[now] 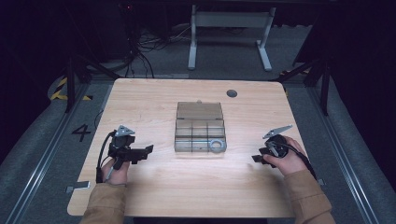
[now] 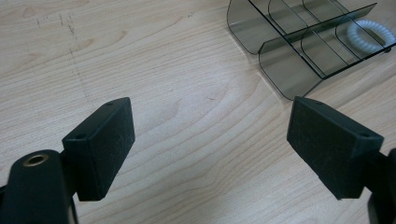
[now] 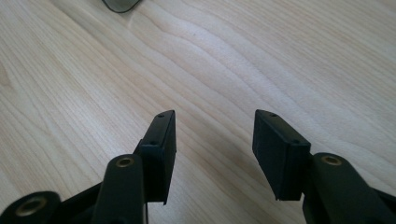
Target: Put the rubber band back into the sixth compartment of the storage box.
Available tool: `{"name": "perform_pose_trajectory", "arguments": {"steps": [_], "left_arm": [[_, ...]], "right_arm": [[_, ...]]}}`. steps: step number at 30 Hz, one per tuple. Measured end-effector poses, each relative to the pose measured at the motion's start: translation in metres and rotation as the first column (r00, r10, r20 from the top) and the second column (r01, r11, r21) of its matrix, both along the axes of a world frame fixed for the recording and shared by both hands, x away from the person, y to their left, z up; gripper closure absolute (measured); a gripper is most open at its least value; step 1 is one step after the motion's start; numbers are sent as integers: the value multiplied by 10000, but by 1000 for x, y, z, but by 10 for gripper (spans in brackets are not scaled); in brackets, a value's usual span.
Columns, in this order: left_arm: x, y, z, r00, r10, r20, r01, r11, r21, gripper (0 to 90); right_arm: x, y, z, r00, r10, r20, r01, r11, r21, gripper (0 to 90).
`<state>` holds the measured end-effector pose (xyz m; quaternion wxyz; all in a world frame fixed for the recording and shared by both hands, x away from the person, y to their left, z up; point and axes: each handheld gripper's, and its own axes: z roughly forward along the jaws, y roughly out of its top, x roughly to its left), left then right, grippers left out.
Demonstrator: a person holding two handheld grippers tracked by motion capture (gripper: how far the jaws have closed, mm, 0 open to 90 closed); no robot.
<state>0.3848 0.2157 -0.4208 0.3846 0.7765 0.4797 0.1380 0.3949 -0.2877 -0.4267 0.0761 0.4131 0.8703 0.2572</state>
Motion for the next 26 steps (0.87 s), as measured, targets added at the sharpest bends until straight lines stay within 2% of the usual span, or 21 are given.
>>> {"name": "perform_pose_trajectory", "arguments": {"steps": [4,10,13,20,26], "left_arm": [[0,0,0,10000,10,1,-10,10000,-19,158],[0,0,0,10000,-11,14,11,10000,-22,158],[0,0,0,10000,-29,17,29,10000,-19,158],[0,0,1,10000,-41,-7,41,10000,26,158],[0,0,0,10000,8,-9,-8,10000,-10,158]], "right_arm": [[-2,3,-7,9998,179,-85,-179,9998,24,501],[-4,7,-13,9991,413,27,-414,9991,96,503],[-6,9,-16,9984,517,245,-523,9984,226,501],[-8,12,-16,9950,783,616,-783,9969,-25,497],[-7,13,-15,9939,765,799,-767,9971,-13,496]]}}
